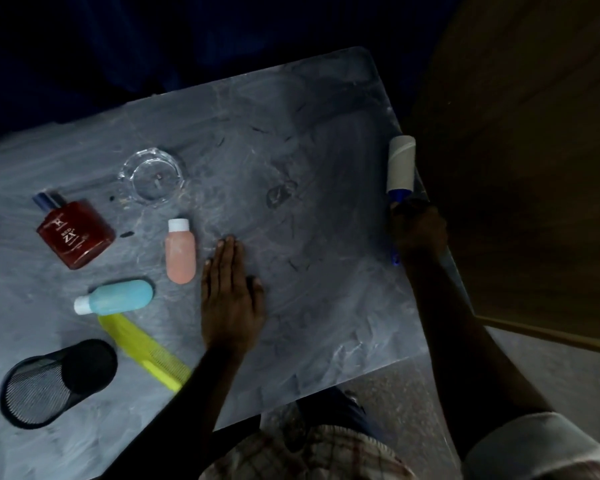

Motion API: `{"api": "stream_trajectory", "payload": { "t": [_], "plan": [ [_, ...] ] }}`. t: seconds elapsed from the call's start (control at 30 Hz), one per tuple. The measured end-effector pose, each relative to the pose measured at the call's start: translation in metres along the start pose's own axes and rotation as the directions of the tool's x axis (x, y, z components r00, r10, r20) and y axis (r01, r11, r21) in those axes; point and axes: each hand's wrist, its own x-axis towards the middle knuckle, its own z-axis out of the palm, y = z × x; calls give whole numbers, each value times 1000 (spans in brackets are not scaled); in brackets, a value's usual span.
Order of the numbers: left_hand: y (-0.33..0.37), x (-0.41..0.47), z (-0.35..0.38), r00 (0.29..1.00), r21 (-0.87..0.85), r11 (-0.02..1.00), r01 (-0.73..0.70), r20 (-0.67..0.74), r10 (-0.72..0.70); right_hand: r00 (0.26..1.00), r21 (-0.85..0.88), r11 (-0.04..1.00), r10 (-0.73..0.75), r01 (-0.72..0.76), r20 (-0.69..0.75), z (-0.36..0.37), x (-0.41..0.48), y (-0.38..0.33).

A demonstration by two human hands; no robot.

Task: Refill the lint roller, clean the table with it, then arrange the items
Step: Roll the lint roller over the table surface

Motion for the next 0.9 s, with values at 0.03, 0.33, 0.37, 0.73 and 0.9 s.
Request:
{"api": "stream_trajectory", "payload": {
  "t": [0.03,0.33,0.37,0.73,0.9],
  "plan": [
    [0,0,1,1000,3,1000,-2,0,2,1000,4,1000,14,-14,7,-3,2,4],
    [-2,-2,2,1000,17,1000,-15,-17,15,999,-60,997,-47,47,1,-3,-4,8],
    [-1,-3,3,1000,14,1000,-14,-21,14,997,-62,995,-73,74,6,0,-6,5],
    [0,-1,1,1000,-26,1000,-7,-11,7,887,-278,860,-458,427,-55,48,-58,-52],
    [-1,0,-1,1000,-34,999,-4,-2,4,863,-289,822,-504,490,31,78,-93,-76]
  ]
}}
